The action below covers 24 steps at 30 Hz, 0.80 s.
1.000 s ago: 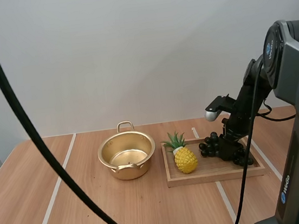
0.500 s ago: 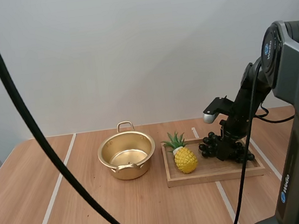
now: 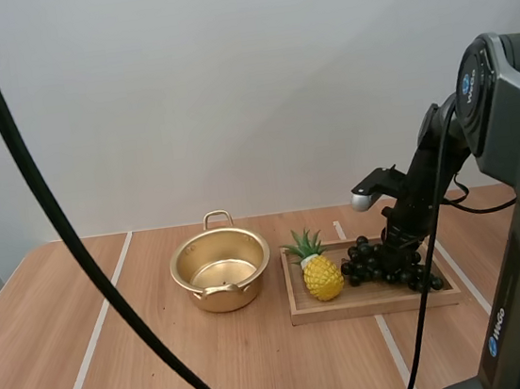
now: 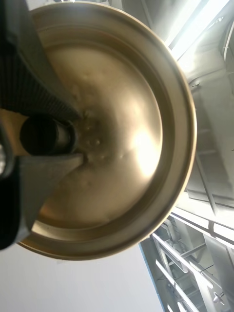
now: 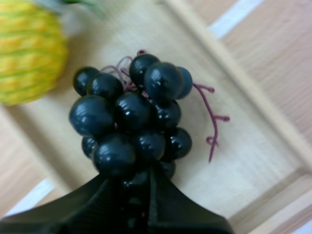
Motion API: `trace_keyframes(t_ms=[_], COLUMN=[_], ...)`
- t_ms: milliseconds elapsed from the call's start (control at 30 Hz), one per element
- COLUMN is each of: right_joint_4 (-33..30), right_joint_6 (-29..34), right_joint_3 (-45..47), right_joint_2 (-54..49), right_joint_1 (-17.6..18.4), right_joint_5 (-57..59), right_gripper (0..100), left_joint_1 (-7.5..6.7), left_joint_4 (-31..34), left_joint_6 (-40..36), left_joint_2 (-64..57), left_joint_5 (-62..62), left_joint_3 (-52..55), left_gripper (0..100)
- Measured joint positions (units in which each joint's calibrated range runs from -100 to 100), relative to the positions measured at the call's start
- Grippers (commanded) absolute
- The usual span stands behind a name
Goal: Open the pot, put the grape inside, and close it
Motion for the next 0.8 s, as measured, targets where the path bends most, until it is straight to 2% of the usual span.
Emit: trace_keyframes(t_ms=[433,633,800], right_joint_4=[1.71,5.39,12.98], right_joint_6=[0.97,3.51,6.06], right_joint_3=[-2.40,-11.28,-19.90], right_joint_2=[-24.97,-31.38,-32.26], right_joint_1=[0.06,0.06,0.06], right_joint_5=[2.40,4.67,5.62], right_gripper=[0,0,0], left_joint_1=[0.00,0.00,0.00], left_joint_4=[2.51,3.03,3.36], left_joint_6=[0.00,0.00,0.00], left_joint_2=[0.00,0.00,-0.22], left_joint_5=[0.00,-0.86,-2.20], left_joint_3=[0.00,-0.16,-0.27], left_gripper=[0,0,0])
